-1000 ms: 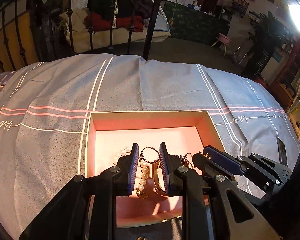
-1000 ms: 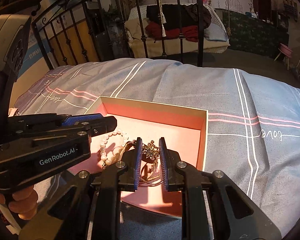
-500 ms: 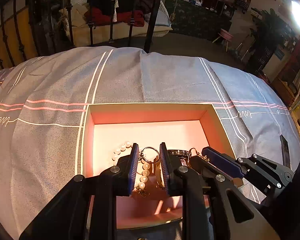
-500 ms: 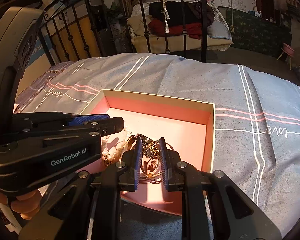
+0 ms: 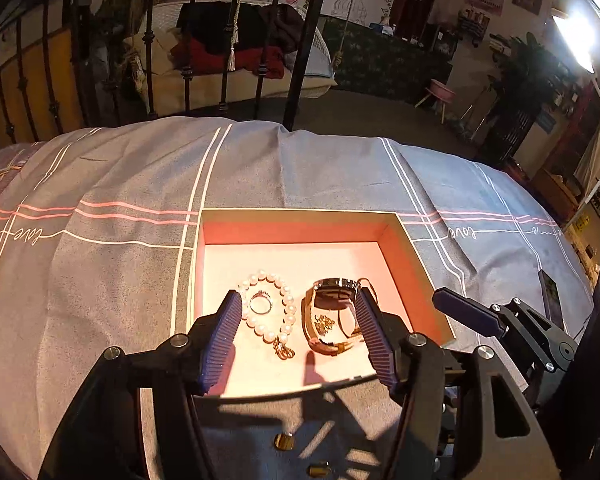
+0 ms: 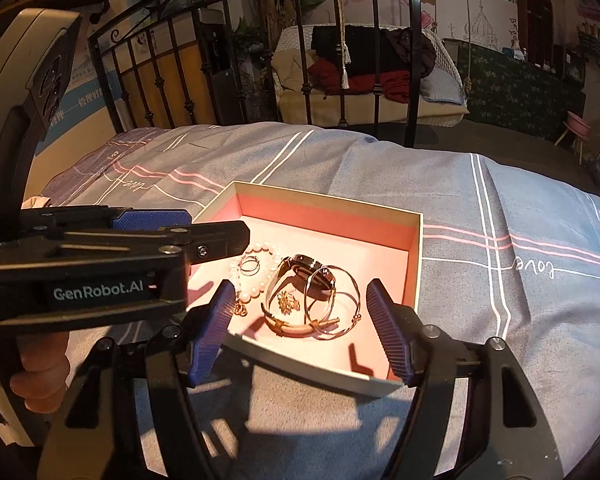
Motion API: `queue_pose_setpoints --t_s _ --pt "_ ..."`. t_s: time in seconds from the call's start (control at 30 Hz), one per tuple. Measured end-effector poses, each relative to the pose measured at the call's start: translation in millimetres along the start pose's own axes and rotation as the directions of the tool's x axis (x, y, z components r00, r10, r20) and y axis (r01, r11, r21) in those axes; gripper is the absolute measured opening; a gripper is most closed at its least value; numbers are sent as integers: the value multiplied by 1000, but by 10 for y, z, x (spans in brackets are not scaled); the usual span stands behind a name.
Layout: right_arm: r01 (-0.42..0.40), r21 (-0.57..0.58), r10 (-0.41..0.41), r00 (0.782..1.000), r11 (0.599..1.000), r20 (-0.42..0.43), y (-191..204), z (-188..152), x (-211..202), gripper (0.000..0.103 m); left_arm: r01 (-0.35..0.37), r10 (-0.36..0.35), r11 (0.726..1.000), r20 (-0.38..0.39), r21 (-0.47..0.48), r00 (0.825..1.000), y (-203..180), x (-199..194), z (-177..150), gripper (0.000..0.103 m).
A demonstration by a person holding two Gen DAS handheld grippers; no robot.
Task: Organize jewelry
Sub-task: 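Place the ring and gold jewelry into the box and open both tools, then grasp a gold earring with the left tool while the right tool grasps gold jewelry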
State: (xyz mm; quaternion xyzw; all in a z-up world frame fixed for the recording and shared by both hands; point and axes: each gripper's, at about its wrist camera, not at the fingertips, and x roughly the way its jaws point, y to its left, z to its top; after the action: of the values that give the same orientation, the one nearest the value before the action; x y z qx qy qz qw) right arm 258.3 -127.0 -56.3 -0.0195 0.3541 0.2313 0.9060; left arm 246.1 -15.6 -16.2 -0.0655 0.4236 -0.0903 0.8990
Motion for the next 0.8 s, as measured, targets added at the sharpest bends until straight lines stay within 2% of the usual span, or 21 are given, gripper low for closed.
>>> queue_pose_setpoints --t_s 0.13,0.3,0.4,0.47,0.67,0.8 --pt "-50 17 49 999 999 14 14 -377 -373 68 33 -33 999 -11 3 999 24 -221 -417 60" --pt "-61 42 63 997 997 -52 -27 -911 -630 64 32 -32 999 -71 5 997 -8 -263 -944 60" --pt "-50 43 53 994 998 -90 -33 -1095 -640 49 16 -12 998 -84 56 996 -89 -233 -1141 60" --pt "-50 43 54 992 998 -110 -33 -1167 -598 43 1 7 996 -99 84 995 -135 -160 -1183 60" --pt "-13 -52 7 993 999 -116 126 -1201 -530 39 -10 20 994 -98 106 995 -197 -75 -1186 58" --pt "-19 -41 15 994 999 -107 105 -1197 -538 39 -34 47 990 -90 136 995 -234 -13 -1184 51"
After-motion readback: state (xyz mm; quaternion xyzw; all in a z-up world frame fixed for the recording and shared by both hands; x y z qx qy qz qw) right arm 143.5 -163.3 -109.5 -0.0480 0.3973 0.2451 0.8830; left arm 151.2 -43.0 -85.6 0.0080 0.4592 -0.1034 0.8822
